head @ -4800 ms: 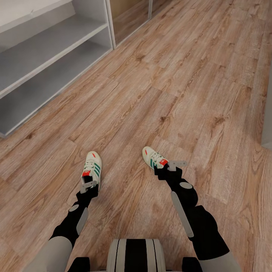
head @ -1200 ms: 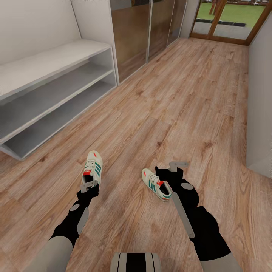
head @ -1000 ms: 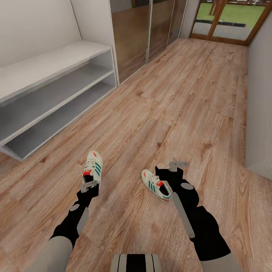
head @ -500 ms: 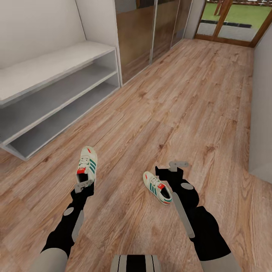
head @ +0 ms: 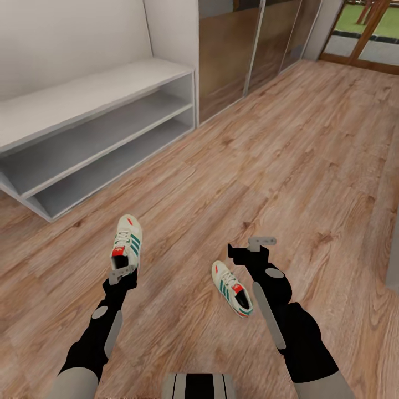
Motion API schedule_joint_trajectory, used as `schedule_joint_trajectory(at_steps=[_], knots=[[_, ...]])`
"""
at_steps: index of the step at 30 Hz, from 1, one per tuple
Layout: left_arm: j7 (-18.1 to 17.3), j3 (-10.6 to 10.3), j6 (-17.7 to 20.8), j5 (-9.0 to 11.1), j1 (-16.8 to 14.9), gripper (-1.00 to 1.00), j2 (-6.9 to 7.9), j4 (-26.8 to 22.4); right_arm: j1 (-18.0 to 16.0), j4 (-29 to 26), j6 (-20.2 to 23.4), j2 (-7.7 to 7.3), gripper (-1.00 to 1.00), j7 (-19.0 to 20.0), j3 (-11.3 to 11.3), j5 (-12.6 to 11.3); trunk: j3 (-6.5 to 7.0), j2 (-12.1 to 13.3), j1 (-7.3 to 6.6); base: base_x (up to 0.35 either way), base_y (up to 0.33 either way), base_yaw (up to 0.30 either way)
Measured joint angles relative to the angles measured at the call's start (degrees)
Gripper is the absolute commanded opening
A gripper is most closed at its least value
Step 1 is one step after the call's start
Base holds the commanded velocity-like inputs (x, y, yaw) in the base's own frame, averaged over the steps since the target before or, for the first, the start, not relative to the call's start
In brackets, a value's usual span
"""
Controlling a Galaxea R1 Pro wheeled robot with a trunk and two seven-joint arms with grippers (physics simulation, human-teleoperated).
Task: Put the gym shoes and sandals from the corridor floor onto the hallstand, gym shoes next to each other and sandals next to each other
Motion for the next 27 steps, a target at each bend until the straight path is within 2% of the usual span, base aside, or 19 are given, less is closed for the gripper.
schedule_joint_trajectory(at_steps=[12,27], knots=[[-0.05,0.00,0.00,0.00,0.09,-1.00,-0.01,-0.31,0.00,0.03,0.01,0.00,1.00,0.00,0.04,0.00,-0.03,0.00,0.00,0.002,-0.287,0.037],[0.12,0.04,0.00,0.08,0.09,-1.00,-0.01,-0.41,-0.01,0.07,0.01,0.00,1.00,0.00,0.04,0.00,-0.03,0.00,0.00,0.000,-0.020,0.000]])
